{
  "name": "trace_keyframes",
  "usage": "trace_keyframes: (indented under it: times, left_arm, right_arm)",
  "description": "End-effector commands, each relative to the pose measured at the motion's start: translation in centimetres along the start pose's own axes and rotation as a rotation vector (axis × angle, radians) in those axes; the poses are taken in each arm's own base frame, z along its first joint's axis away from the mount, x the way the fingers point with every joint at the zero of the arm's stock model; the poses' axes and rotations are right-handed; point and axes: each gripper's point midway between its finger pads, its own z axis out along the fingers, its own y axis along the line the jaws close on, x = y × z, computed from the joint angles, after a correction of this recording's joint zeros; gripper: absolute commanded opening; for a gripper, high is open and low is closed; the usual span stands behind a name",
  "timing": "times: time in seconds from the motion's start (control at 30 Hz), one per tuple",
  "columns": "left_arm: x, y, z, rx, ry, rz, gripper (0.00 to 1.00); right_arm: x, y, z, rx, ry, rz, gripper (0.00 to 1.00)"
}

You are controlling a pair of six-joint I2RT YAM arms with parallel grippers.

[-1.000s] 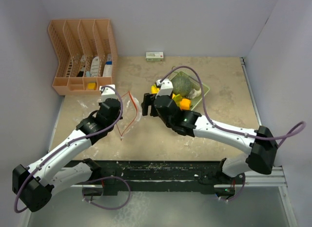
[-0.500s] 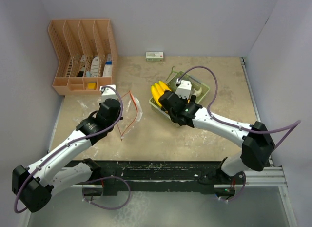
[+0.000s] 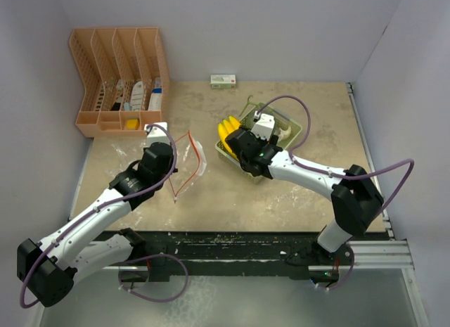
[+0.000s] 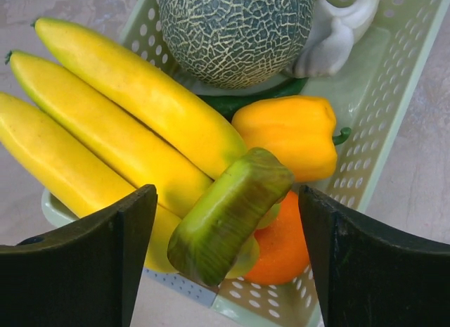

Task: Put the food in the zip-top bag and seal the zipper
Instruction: Pick up the fake fruit from the bin.

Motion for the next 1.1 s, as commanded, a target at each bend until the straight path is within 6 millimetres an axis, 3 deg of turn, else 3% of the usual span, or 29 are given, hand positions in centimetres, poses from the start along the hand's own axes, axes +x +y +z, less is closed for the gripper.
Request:
trace_keyframes:
  times: [0.0,0.1,0.37,0.63,0.9,0.93,1.07]
  left_arm:
    - [-1.1,-0.4,-0.1,0.025,-0.043,-0.019,0.00]
    - [-1.1,-0.3,-0.2,0.026,-0.041,-0.018,0.00]
    - [-1.0,-0.3,-0.2,0.023,-0.040,-0.016,0.00]
    - [-0.8,-0.1,-0.1,0.014,-0.034,-0.015,0.00]
    - [-0.7,-0.2,0.1,0.009,-0.027,-0.009,0.00]
    - [-0.7,-0.1,0.1,0.008,-0.029,-0.009,0.00]
    - [-0.9,-0.2,0.0,0.012,-0.035,-0.012,0.00]
  right_arm:
    - [-2.2,-0.3,0.7,0.017,-0.081,0.107,0.79]
    - [-2.2,-0.8,1.1,0.027,-0.080,0.108,0.63]
    - [-3.6,-2.1,0.4,0.042,-0.103,0.120,0.01]
    - [-8.1,-4.1,-2.5,0.027,-0.206,0.153,0.00]
    - [-12.8,-3.8,-6.5,-0.171,-0.301,0.100,0.00]
    - [-13.5,-3.4,-7.2,-0.212,-0.313,0.104,0.00]
    - [-12.5,-0.4,-9.2,-0.468,-0.288,0.091,0.00]
